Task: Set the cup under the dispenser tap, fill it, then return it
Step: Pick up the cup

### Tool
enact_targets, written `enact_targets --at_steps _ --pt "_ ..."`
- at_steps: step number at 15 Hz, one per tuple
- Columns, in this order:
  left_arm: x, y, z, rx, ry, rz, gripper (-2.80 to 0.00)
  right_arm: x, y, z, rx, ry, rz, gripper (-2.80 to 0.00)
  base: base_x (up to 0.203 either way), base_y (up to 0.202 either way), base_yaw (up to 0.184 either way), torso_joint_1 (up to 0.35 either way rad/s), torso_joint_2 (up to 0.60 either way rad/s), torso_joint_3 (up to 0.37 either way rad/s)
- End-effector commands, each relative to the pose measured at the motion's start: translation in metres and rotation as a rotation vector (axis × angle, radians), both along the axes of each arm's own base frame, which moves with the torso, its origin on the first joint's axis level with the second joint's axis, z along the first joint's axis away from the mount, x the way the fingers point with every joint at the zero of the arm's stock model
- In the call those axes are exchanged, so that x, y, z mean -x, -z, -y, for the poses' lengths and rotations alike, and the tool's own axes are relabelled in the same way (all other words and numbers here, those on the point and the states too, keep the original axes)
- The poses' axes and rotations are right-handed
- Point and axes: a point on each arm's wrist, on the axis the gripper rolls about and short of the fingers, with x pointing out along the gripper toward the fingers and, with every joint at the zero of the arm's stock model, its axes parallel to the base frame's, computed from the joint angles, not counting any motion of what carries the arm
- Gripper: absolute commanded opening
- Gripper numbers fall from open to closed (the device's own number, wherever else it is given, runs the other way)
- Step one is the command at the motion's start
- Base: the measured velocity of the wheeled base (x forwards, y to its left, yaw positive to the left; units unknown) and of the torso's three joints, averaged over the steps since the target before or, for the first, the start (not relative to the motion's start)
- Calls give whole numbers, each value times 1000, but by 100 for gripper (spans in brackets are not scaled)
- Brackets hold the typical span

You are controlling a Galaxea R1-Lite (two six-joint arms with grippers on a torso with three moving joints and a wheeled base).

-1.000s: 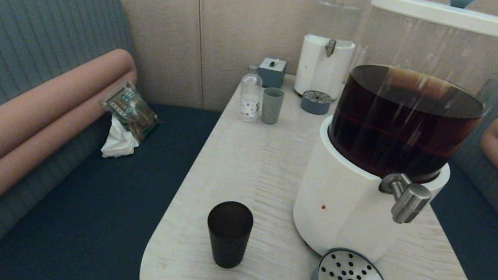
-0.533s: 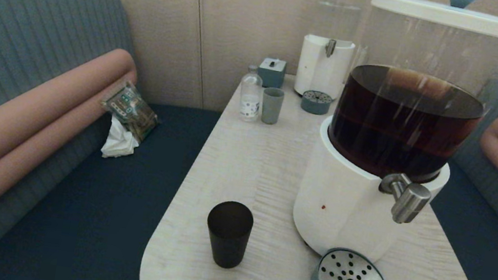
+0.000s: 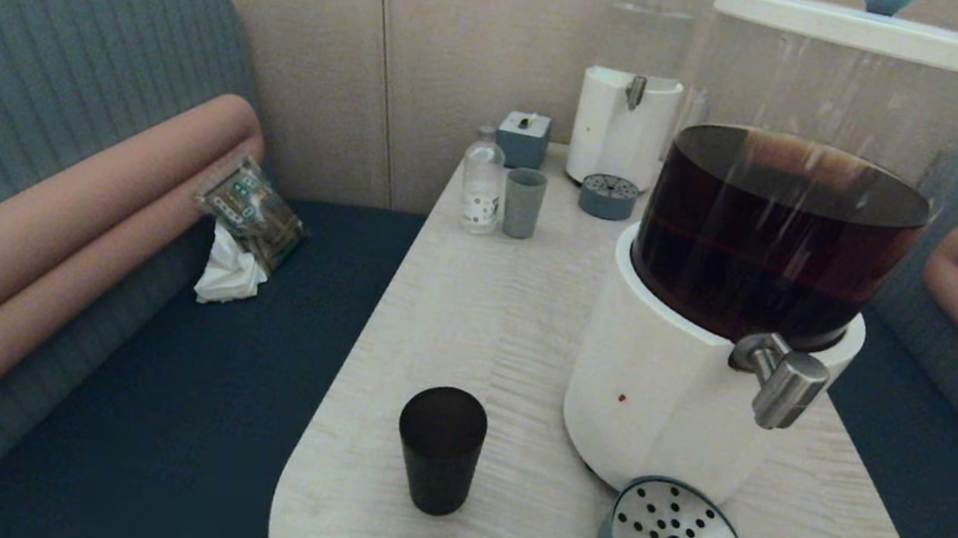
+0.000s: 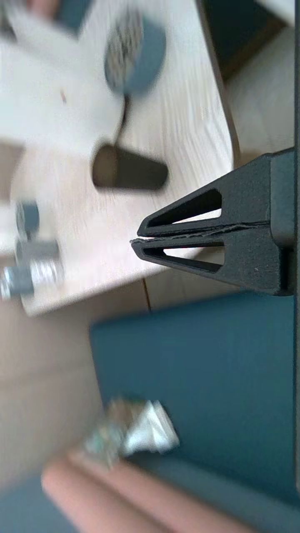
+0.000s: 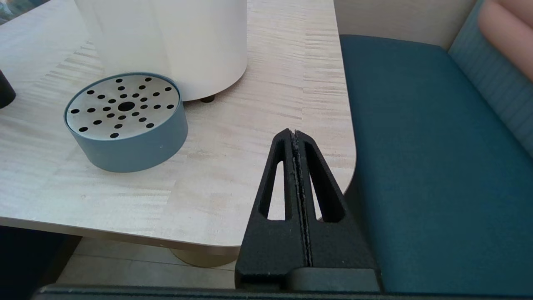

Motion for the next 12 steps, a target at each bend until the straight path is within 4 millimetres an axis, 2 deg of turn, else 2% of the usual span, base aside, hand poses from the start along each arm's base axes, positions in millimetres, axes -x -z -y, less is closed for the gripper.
enact_targets --at_steps 1,4,7,9,12 --pt "-13 -16 1 11 45 -55 -280 -1 2 0 0 0 -8 -280 0 0 0 0 0 0" --pt "-46 -41 2 77 165 -80 -280 -1 2 0 0 -2 -8 -280 0 0 0 0 0 0" --pt "-92 -56 7 87 295 -123 -280 -1 2 0 0 -2 -8 -280 0 0 0 0 0 0" --pt "-126 -57 10 79 359 -148 -280 -1 2 0 0 -2 -8 -280 0 0 0 0 0 0" --pt "-176 -45 14 61 398 -148 -280 -1 2 0 0 -2 -8 -280 0 0 0 0 0 0"
